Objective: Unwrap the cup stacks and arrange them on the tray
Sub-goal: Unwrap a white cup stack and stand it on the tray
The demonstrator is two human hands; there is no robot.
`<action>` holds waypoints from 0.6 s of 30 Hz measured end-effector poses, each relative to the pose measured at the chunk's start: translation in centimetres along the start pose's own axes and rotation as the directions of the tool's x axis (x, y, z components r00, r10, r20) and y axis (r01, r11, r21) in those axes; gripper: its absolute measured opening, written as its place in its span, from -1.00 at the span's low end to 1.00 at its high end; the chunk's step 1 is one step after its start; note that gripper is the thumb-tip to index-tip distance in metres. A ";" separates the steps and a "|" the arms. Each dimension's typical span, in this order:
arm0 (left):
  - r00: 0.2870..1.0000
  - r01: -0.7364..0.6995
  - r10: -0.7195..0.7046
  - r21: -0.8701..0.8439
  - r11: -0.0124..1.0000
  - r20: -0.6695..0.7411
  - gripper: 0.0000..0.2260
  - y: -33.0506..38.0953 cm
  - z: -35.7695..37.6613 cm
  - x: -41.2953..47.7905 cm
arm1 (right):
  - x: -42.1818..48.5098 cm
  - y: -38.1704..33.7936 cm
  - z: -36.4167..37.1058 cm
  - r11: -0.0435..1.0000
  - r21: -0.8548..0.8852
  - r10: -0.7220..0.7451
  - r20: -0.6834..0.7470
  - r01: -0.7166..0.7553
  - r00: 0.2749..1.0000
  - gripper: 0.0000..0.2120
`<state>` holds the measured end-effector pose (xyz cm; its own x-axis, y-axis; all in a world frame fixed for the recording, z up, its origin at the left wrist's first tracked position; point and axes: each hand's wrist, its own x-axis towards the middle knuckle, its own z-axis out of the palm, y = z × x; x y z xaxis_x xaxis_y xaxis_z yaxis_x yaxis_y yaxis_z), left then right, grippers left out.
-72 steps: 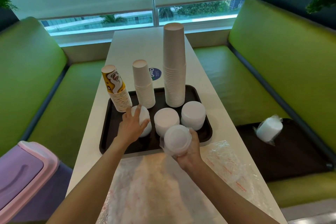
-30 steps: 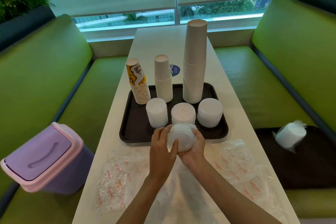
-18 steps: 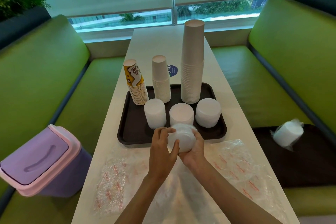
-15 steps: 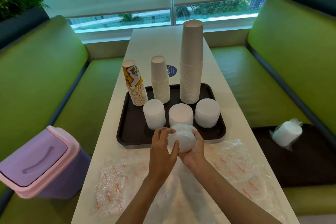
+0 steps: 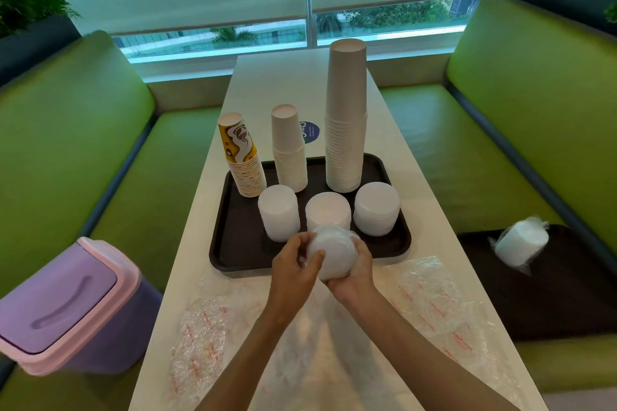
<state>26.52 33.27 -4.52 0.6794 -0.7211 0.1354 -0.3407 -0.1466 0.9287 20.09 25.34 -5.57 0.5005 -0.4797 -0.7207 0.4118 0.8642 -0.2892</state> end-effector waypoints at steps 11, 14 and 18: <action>0.919 0.276 -0.318 -0.195 0.941 -0.235 -0.71 2.7 -5.0 8.4 | 1.1 -1.0 -0.1 0.999 0.052 -0.012 0.048 0.009 0.999 -0.59; 0.873 0.364 -0.383 -0.121 0.924 -0.303 -0.67 2.2 -5.7 11.3 | 1.3 -1.1 -0.4 0.999 0.040 -0.007 0.040 0.005 0.999 -0.54; 0.867 0.432 -0.416 -0.005 0.902 -0.275 -0.66 0.8 -5.4 13.2 | 1.2 -1.5 -0.6 0.998 0.046 -0.034 0.031 0.032 0.999 -0.61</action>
<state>38.74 27.32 -0.11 0.9094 -0.3776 -0.1741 -0.0109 -0.4401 0.8979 19.63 23.52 -6.33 0.5100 -0.5130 -0.6905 0.4624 0.8403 -0.2828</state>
